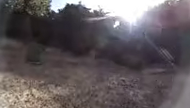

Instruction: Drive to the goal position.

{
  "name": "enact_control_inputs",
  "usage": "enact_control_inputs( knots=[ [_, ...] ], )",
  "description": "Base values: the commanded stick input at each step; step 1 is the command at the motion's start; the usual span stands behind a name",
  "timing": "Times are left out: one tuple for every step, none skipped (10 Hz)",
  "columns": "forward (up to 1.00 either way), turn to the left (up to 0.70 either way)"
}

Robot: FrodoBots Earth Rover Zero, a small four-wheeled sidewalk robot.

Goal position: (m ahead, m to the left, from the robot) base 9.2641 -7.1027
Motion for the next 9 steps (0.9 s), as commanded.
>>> enact_control_inputs(
  knots=[
    [0.7,0.0],
    [0.7,0.0],
    [0.7,0.0],
    [0.7,0.0],
    [0.7,0.0],
    [0.7,0.0],
    [0.7,0.0],
    [0.7,0.0],
    [0.7,0.0]
  ],
)
